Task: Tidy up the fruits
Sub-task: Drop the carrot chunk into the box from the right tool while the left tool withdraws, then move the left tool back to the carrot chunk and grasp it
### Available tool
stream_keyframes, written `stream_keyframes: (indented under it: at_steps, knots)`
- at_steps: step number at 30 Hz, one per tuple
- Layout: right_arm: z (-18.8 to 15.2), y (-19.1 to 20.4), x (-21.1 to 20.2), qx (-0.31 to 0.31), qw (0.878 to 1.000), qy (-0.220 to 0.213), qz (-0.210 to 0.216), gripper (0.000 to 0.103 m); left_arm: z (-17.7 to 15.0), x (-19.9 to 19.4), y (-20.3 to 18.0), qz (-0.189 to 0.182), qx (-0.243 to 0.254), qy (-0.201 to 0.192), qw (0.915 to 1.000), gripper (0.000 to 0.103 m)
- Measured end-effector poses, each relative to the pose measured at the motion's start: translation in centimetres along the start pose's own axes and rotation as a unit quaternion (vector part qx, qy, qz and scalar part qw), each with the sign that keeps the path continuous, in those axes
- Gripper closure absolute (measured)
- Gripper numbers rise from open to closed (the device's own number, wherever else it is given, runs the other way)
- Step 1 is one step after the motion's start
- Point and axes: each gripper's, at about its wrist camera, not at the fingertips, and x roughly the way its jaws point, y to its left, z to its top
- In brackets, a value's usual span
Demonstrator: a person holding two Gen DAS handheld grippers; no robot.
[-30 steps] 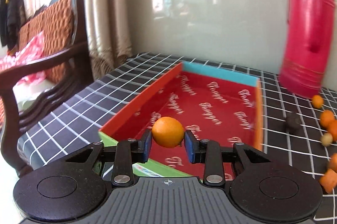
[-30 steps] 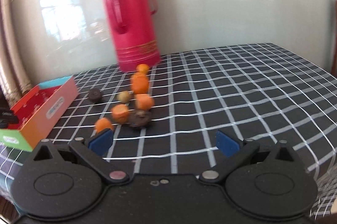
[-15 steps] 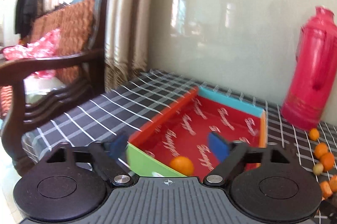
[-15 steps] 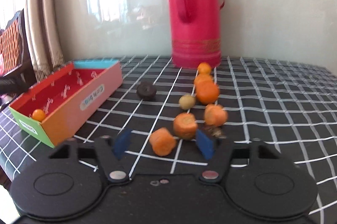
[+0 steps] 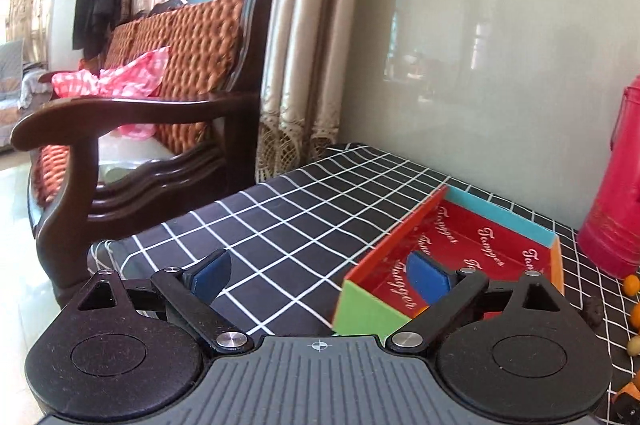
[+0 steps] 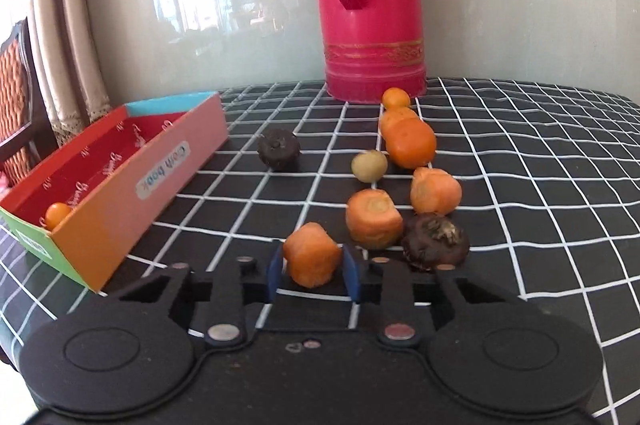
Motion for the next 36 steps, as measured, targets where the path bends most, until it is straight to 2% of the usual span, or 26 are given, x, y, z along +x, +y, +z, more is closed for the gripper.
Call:
stream_keyframes:
  at_steps: [4,7,12,17,20,24,26,28,29,30,32,34,36]
  knots:
    - [1.1,2.4,-1.2,-0.02,0.998,-0.04,0.046,0.083,-0.1,0.6,1.3,0.018,-0.025,0.012,0.9995,0.008]
    - [2.5,5.0,-1.8,-0.041,0.991,-0.071,0.103,0.083,-0.2,1.2,2.0,0.024,-0.037,0.022,0.9988,0.008]
    - [3.5,9.9,-1.1,-0.094,0.977,-0.074,0.178,0.083,-0.4,1.3,2.6,0.033,-0.033,0.019,0.9987,0.008]
    - [2.3,12.0,0.0,-0.128,0.973,-0.051,0.187,0.083,-0.4,1.5,2.9,0.039,-0.03,0.018,0.9986,0.008]
    - [2.2,12.0,0.2,-0.125,0.972,-0.043,0.192,0.08,-0.4,1.5,2.9,0.042,-0.029,0.018,0.9986,0.008]
    - [2.4,11.1,-0.8,-0.104,0.974,-0.055,0.193,0.076,-0.4,1.4,2.7,0.036,-0.029,0.018,0.9987,0.008]
    - [2.7,10.0,-1.4,-0.082,0.977,-0.062,0.187,0.071,-0.4,1.2,2.1,0.032,-0.023,0.015,0.9991,0.008]
    - [2.8,8.7,-2.0,-0.063,0.982,-0.075,0.161,0.052,-0.5,0.8,1.2,0.024,-0.01,0.008,0.9996,0.008]
    - [2.9,7.8,-2.5,-0.054,0.985,-0.086,0.143,0.034,-0.5,0.4,0.6,0.016,-0.002,0.003,0.9999,0.008]
    - [3.0,6.9,-3.0,-0.048,0.986,-0.098,0.123,0.025,-0.6,0.0,0.0,0.004,0.008,-0.003,1.0,0.008]
    - [3.2,5.1,-3.8,-0.041,0.989,-0.115,0.08,0.026,-0.8,-0.8,-1.6,-0.024,0.031,-0.017,0.9991,0.008]
    - [3.4,3.0,-4.6,-0.028,0.99,-0.132,0.033,0.022,-1.2,-1.8,-3.7,-0.059,0.058,-0.03,0.9961,0.008]
    - [3.4,0.8,-5.4,-0.012,0.989,-0.146,-0.014,0.013,-1.7,-3.0,-5.8,-0.102,0.083,-0.042,0.9904,0.008]
